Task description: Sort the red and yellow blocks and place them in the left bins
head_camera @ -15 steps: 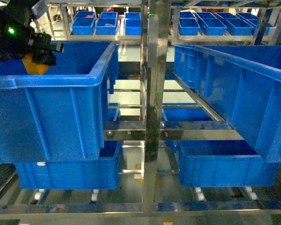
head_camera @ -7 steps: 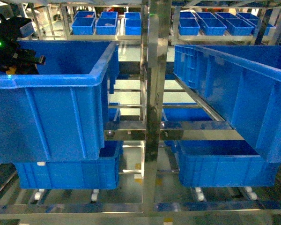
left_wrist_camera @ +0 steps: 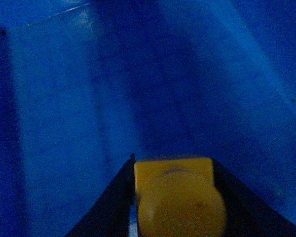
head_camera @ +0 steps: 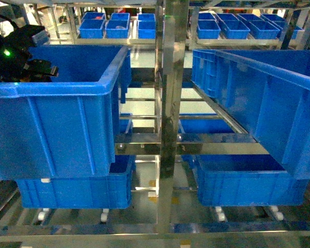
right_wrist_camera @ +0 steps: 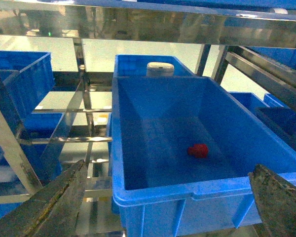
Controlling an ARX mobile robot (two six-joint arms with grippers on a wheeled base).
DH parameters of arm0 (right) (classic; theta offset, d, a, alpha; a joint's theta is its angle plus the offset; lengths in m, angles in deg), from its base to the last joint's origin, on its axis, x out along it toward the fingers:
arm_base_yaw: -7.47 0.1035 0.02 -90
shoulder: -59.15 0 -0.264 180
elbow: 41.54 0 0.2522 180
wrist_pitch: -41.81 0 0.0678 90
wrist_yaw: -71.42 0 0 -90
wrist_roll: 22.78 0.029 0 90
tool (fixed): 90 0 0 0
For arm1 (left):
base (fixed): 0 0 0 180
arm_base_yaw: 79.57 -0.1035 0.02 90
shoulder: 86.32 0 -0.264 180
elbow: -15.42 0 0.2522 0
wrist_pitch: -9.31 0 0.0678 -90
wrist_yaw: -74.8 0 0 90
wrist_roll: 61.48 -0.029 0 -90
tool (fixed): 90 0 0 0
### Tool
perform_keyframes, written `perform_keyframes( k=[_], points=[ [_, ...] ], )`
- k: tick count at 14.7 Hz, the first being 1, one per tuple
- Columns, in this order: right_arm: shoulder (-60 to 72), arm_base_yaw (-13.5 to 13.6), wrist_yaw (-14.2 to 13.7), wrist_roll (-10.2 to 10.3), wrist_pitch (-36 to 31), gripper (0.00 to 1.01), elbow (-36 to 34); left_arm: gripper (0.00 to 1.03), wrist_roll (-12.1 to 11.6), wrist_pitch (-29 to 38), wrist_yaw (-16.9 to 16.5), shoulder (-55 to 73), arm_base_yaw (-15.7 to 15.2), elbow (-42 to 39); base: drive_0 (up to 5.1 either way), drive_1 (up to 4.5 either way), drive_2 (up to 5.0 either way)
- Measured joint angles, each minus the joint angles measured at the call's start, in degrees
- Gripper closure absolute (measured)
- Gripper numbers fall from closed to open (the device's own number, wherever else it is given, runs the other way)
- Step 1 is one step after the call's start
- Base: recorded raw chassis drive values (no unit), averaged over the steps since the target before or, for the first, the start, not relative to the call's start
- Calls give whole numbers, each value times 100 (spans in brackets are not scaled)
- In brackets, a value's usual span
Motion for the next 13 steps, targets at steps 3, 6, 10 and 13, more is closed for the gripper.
perform_keyframes(
  k=[3,6,10,13],
  points=[
    [0,0,0,0,0,3,0,26,55,-90,-153,-72,105,9,0,0,0],
    [0,0,0,0,0,3,0,5,374,-26,-227,-382,168,9,0,0,0],
    [-2,0,0,0,-2,3,0,5,1104,275,-302,-1174,225,-529,0,0,0],
    [0,0,0,0,-4,3,0,5,1200,382,-369,-1886,354,-1130,0,0,0]
  ],
)
